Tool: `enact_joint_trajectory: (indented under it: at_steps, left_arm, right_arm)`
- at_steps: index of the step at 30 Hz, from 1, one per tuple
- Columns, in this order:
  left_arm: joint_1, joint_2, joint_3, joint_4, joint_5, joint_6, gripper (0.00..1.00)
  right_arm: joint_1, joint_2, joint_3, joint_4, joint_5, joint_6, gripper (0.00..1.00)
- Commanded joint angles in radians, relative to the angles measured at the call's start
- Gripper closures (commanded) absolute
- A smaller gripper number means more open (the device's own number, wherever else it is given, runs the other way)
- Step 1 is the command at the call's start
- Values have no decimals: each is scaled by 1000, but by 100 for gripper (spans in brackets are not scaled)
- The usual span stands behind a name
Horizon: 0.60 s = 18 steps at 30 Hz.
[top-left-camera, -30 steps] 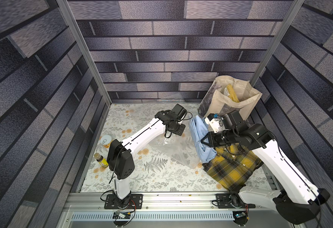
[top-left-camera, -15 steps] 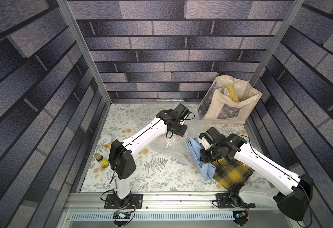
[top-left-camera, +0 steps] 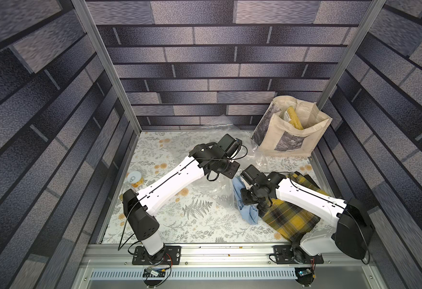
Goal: Place the folded shirt into the vacuum bag
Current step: Place the shirt in the vacuum bag.
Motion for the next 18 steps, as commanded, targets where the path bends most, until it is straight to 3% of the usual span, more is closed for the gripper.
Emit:
enact_joint_trajectory:
  at_steps: [1,9,18]
  left_arm:
    - [12,-40,-53,26,38,-41,98]
    - [55,-67,-108,64,69,-68,97]
    - [78,-96,-124,76,91,-71,96]
  right_arm:
    - [23,8,37,100,-23,-9,100]
    - [141,17,192,56,59,-135,100]
    - [151,145,69,126,53,-65,100]
